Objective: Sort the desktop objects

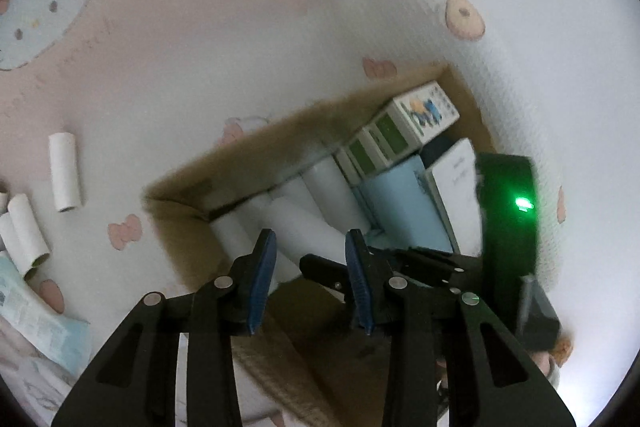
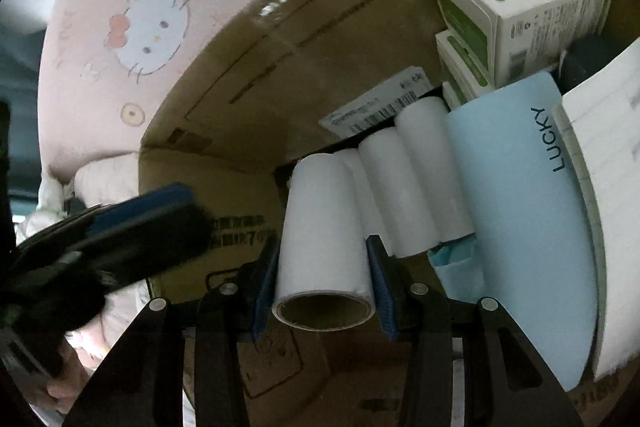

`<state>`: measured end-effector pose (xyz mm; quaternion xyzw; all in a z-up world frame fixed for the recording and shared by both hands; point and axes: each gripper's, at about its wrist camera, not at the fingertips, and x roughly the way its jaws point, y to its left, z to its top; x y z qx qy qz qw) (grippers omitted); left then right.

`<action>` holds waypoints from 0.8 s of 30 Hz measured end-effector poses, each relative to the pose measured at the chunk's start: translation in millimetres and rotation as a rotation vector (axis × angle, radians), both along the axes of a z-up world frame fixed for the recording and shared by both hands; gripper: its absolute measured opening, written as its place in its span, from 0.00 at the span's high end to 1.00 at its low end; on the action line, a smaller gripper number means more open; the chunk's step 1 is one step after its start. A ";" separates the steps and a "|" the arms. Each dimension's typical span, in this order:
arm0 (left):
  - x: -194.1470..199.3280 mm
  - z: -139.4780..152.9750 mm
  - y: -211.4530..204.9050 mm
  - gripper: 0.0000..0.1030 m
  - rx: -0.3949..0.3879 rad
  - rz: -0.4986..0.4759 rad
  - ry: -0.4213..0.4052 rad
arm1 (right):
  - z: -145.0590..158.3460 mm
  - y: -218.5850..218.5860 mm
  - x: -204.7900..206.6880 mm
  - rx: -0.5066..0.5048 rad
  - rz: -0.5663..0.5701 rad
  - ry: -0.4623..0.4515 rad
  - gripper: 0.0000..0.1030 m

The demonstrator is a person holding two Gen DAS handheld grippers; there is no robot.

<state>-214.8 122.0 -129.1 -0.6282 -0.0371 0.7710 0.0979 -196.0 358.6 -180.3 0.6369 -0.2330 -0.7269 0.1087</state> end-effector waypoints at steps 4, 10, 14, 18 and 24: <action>3.4 14.3 -11.6 0.63 0.007 0.000 0.046 | -6.3 -11.9 -8.0 0.005 0.013 -0.022 0.61; 11.0 15.7 -22.5 0.66 0.036 0.013 0.047 | -20.1 -30.0 -18.4 0.041 0.021 -0.051 0.61; 14.0 14.3 -26.5 0.66 0.048 0.005 0.036 | -27.4 -40.0 -14.1 0.059 0.086 -0.048 0.61; 19.4 12.2 -28.3 0.66 0.044 0.004 0.031 | -37.9 -45.9 -18.0 0.064 0.114 -0.104 0.61; 20.5 9.7 -32.5 0.66 0.012 0.011 0.016 | -32.9 -44.1 -18.7 0.111 0.127 -0.108 0.60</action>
